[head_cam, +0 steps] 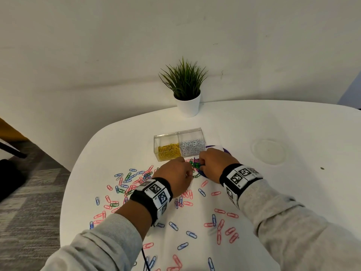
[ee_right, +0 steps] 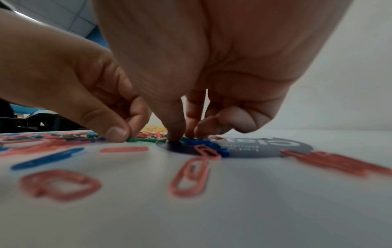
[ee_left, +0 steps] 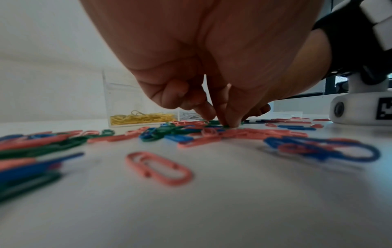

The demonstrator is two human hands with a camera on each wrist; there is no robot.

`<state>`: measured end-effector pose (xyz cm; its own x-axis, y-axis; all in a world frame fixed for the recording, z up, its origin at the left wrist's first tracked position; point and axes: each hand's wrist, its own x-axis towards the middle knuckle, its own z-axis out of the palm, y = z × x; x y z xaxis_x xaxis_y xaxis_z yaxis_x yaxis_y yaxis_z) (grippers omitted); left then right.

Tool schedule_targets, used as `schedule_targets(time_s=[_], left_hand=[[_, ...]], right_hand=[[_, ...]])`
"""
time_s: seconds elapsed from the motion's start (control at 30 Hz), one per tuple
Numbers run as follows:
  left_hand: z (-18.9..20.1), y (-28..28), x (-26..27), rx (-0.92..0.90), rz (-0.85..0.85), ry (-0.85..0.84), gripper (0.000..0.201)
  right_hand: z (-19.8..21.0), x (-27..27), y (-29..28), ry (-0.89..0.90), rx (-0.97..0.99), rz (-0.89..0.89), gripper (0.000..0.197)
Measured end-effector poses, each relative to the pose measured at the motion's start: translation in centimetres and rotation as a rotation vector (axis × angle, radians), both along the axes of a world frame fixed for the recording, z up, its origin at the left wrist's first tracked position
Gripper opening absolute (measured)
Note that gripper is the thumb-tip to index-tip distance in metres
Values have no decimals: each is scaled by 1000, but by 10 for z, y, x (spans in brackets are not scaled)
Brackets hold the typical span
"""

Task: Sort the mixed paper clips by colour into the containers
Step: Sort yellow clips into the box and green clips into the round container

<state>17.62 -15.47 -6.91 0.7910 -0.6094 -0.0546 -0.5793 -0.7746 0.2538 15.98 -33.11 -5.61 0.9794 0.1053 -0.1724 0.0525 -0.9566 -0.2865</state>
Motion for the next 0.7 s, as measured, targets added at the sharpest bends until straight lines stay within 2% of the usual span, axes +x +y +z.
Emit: schedule_targets(time_s=[0.1,0.17,0.3,0.43,0.5,0.53,0.57,0.7], left_hand=[[2,0,-3,5,-7,-35,9],[9,0,-5,-34,45,1,11],[19,9,0,-213,187,84,12],[21,15,15,-360,371,323,23],[20,15,19,-522,499,495,33],[20,15,21,-550,523,513,31],[20,15,22,-506,508,470,26],[25,15,18,-74,268,191,7]], right_hand=[[-1,0,2,-5,-34,46,12],[1,-1,3,-9,-36,49,13],[8,-4,3,-84,-7,32,10],[10,-4,3,-19,73,51,23],[8,-2,4,-2,76,84,16],[6,-1,4,-1,67,102,12],[4,-1,4,-2,59,118,9],[-3,0,1,8,21,130,7]])
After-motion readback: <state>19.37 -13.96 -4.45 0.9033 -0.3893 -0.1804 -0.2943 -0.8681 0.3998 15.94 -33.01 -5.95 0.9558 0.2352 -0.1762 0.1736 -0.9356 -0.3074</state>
